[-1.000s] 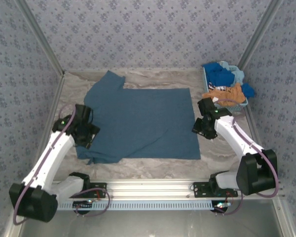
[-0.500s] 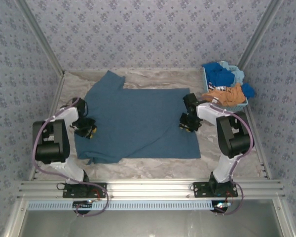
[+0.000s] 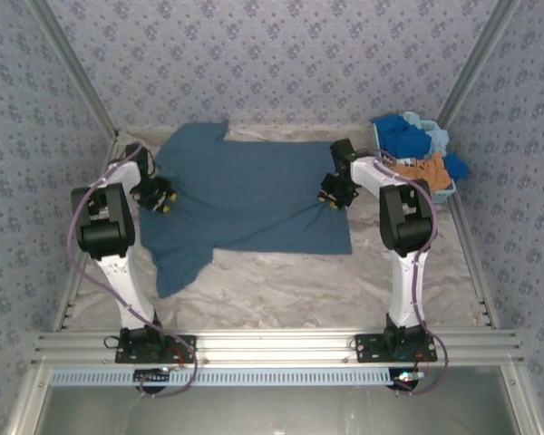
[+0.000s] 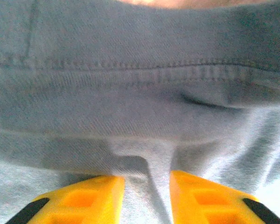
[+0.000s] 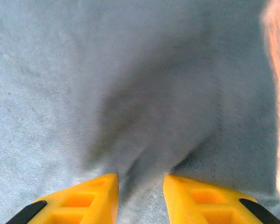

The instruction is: Fold and stack the t-shirts

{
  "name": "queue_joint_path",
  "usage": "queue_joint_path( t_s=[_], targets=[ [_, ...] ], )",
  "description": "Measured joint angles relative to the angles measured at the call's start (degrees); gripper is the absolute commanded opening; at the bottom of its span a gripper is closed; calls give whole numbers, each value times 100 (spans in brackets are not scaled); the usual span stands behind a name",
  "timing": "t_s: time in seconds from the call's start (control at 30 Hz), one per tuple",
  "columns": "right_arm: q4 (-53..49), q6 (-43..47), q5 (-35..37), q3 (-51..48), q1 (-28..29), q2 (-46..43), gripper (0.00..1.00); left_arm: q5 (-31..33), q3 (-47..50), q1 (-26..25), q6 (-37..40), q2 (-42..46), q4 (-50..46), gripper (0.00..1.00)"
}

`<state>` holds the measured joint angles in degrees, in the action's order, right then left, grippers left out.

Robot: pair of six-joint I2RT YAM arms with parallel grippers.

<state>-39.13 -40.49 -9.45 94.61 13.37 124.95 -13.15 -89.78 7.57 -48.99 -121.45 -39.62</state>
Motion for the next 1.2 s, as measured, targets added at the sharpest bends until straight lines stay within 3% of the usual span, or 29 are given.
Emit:
queue_joint_path(
  t_s=[0.07,0.2,0.3,0.4,0.57,0.7,1.03,1.2],
  targets=[
    [-48,120,-4,391,-39,212,44,160,-260,4,232,-109,11,48],
    [-127,361,105,509,-42,223,53,643,-17,9,509,223,-68,49],
    [-177,448,258,223,-11,-70,56,986,890,-15,498,1248,-227,45],
    [-170,479,396,-514,24,-841,55,1169,2175,-203,234,2804,-439,45],
    [-76,474,391,-1698,83,-2291,55,925,4057,-1141,-538,4371,-761,50],
    [35,409,208,-2673,92,-2927,55,782,4942,-1515,-1019,4511,-977,51],
    [72,389,-42,-3748,92,-3539,55,898,5217,-1311,-1241,4572,-817,50],
    [138,330,-107,-3980,92,-3788,55,927,5372,-1073,-1108,4533,-459,29]
  ],
)
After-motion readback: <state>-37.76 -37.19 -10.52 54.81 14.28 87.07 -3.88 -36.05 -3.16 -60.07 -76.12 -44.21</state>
